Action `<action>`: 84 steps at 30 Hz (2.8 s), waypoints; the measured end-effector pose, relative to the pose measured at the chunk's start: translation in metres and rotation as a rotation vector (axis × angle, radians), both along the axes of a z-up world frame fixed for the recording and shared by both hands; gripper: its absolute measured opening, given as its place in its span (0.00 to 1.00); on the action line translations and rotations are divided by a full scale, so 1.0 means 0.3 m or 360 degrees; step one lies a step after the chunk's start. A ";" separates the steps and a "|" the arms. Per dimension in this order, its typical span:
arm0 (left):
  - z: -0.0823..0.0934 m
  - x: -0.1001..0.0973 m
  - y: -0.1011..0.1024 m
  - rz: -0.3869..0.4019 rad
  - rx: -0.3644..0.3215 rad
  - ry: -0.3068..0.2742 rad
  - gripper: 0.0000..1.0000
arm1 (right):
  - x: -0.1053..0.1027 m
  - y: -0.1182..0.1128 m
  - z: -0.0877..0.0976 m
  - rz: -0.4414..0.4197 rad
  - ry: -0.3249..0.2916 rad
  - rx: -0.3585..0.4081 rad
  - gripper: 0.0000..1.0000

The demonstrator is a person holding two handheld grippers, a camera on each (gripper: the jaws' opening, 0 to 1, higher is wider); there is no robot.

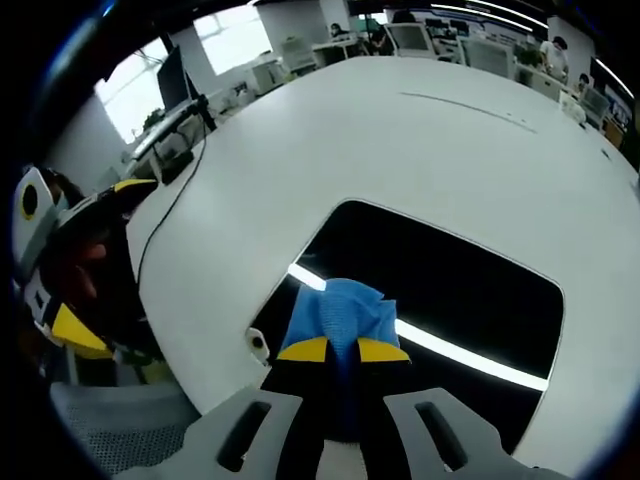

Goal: Wipe the mirror surface with the cleaning cloth until all visible marks leave the cleaned area.

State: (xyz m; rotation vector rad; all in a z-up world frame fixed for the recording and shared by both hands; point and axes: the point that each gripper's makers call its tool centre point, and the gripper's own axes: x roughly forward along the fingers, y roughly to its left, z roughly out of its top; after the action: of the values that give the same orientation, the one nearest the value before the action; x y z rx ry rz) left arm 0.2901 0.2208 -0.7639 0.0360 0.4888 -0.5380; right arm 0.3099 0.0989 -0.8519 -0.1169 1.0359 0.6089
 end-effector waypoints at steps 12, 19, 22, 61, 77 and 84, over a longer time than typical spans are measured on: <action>-0.002 -0.007 -0.009 0.0000 -0.0006 0.0005 1.00 | -0.052 0.007 0.000 0.0006 0.0038 0.0024 0.03; -0.017 -0.023 -0.010 0.0008 -0.0007 0.0022 1.00 | -0.083 0.008 0.001 0.0008 0.0065 0.0041 0.03; -0.024 -0.031 -0.011 0.0012 -0.0006 0.0025 1.00 | -0.086 0.009 0.000 0.0006 0.0069 0.0044 0.03; -0.028 -0.010 -0.057 -0.0030 0.0004 0.0016 1.00 | -0.096 -0.093 0.000 -0.0065 0.0127 0.0066 0.03; -0.032 -0.009 -0.066 -0.0042 0.0007 0.0018 1.00 | -0.094 -0.143 0.001 -0.0100 0.0141 0.0078 0.03; -0.032 -0.005 -0.075 -0.0051 0.0007 0.0018 1.00 | -0.095 -0.145 0.001 -0.0113 0.0142 0.0085 0.03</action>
State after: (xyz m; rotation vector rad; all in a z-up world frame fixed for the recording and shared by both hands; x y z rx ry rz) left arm 0.2888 0.1984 -0.7735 0.0451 0.5008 -0.5691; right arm 0.2813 0.0553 -0.8516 -0.0064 1.1045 0.5806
